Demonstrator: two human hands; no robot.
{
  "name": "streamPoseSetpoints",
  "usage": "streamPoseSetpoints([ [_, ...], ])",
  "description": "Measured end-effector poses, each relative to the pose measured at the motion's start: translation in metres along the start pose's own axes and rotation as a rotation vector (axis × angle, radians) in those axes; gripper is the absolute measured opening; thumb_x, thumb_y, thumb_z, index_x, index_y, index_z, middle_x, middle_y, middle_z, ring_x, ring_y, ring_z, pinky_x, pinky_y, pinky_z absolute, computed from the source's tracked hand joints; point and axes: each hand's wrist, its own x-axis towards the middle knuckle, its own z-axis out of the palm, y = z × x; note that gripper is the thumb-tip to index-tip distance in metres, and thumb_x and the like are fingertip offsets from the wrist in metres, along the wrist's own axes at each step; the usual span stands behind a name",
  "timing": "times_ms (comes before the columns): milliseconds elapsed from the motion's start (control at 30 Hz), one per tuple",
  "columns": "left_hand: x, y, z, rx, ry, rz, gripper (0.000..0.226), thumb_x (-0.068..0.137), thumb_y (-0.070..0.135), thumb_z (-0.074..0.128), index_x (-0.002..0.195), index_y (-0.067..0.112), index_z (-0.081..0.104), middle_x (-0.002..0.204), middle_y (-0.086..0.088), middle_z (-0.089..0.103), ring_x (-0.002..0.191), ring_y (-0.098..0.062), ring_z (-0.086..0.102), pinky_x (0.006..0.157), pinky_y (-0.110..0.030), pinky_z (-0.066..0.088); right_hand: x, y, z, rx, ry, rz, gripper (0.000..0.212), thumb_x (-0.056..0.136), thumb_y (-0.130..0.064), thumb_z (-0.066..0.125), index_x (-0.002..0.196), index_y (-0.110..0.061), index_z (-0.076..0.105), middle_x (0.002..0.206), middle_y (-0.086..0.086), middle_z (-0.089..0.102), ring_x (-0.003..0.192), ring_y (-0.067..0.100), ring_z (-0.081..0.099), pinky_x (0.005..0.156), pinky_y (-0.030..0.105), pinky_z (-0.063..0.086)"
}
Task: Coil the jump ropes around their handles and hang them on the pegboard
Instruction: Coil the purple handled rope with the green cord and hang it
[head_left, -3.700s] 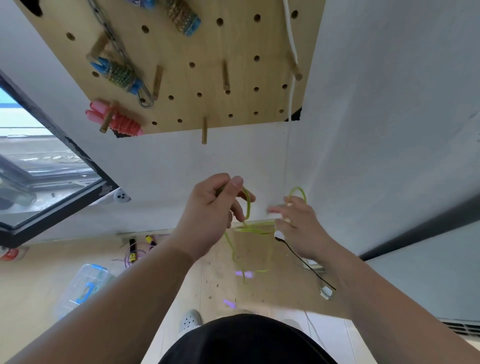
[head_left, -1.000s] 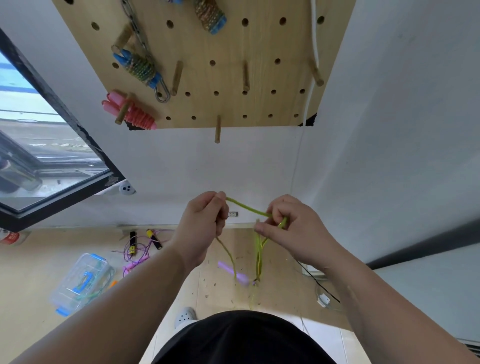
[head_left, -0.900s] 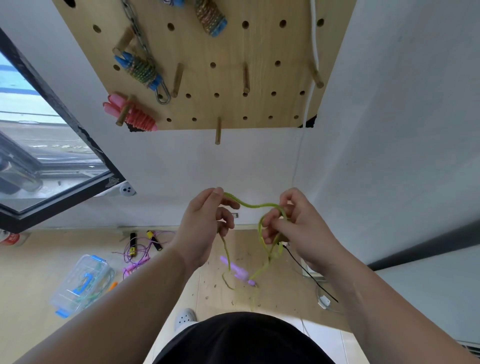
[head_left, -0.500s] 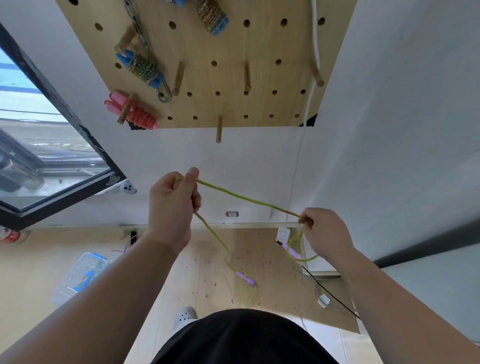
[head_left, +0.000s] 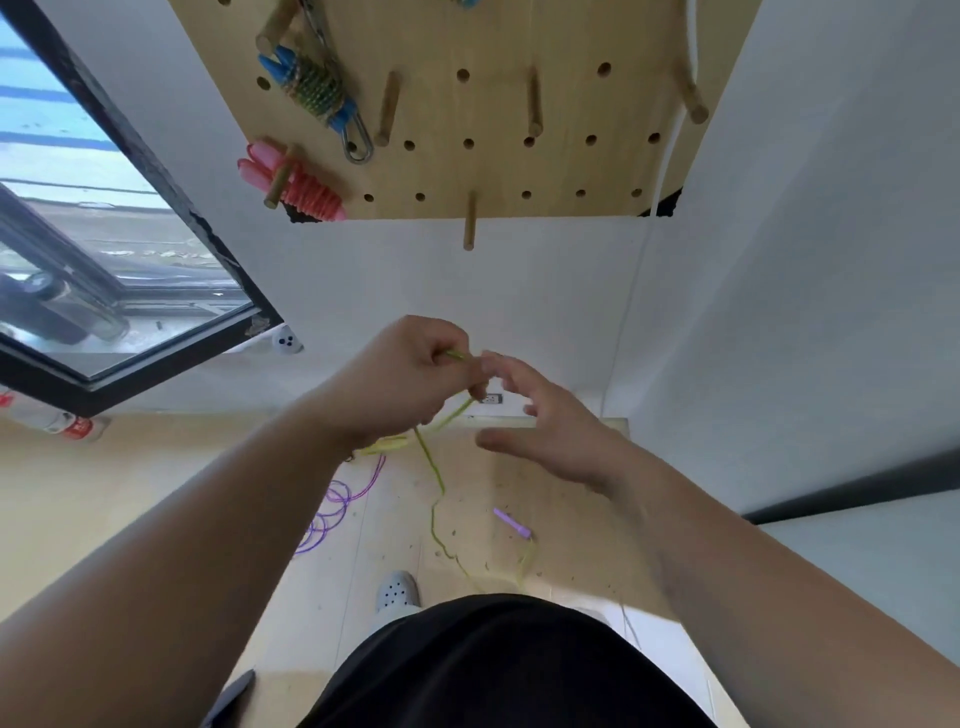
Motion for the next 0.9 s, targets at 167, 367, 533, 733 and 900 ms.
streamPoseSetpoints([
  [167, -0.005, -0.003, -0.014, 0.014, 0.107, 0.023, 0.046, 0.097, 0.027, 0.067, 0.075, -0.010, 0.050, 0.061, -0.001, 0.058, 0.048, -0.013, 0.037, 0.049, -0.023, 0.033, 0.031, -0.018, 0.030, 0.089, 0.025, -0.029, 0.015, 0.099, -0.023, 0.057, 0.096, -0.029, 0.070, 0.074, -0.003, 0.072, 0.084, 0.015, 0.069, 0.084, 0.037, 0.052],
  [367, -0.023, -0.019, -0.053, -0.376, 0.663, 0.085, 0.046, 0.100, 0.018, 0.061, 0.060, 0.009, 0.042, 0.056, -0.001, 0.062, 0.049, -0.031, 0.039, 0.047, -0.028, 0.030, 0.032, 0.094, 0.016, -0.373, -0.026, 0.413, 0.019, 0.096, -0.025, 0.055, 0.090, -0.033, 0.072, 0.086, -0.008, 0.073, 0.081, 0.013, 0.069, 0.071, 0.029, 0.055],
  [533, -0.032, -0.054, -0.078, -0.469, 0.960, -0.021, 0.042, 0.098, 0.026, 0.062, 0.062, 0.017, 0.044, 0.062, -0.003, 0.064, 0.044, -0.018, 0.044, 0.044, -0.024, 0.034, 0.002, 0.161, -0.005, -0.635, -0.081, 0.623, 0.020, 0.098, -0.027, 0.053, 0.084, -0.027, 0.067, 0.088, 0.000, 0.068, 0.090, 0.026, 0.065, 0.074, 0.034, 0.050],
  [733, -0.020, -0.117, -0.057, -0.134, 0.786, -0.361, 0.044, 0.095, 0.041, 0.064, 0.072, 0.004, 0.065, 0.069, -0.006, 0.070, 0.053, -0.020, 0.055, 0.050, -0.025, 0.044, 0.002, 0.130, -0.003, -0.063, 0.111, 0.677, 0.030, 0.106, -0.028, 0.048, 0.094, -0.009, 0.067, 0.082, 0.010, 0.064, 0.071, 0.023, 0.066, 0.067, 0.038, 0.057],
  [900, -0.008, -0.144, -0.015, 0.106, 0.446, -0.553, 0.032, 0.093, 0.044, 0.067, 0.097, 0.013, 0.072, 0.097, -0.010, 0.073, 0.095, -0.035, 0.067, 0.085, -0.041, 0.054, 0.015, 0.050, 0.018, 0.387, 0.167, 0.574, 0.027, 0.102, -0.025, 0.057, 0.084, -0.005, 0.062, 0.075, 0.010, 0.052, 0.067, 0.024, 0.060, 0.068, 0.045, 0.061],
])
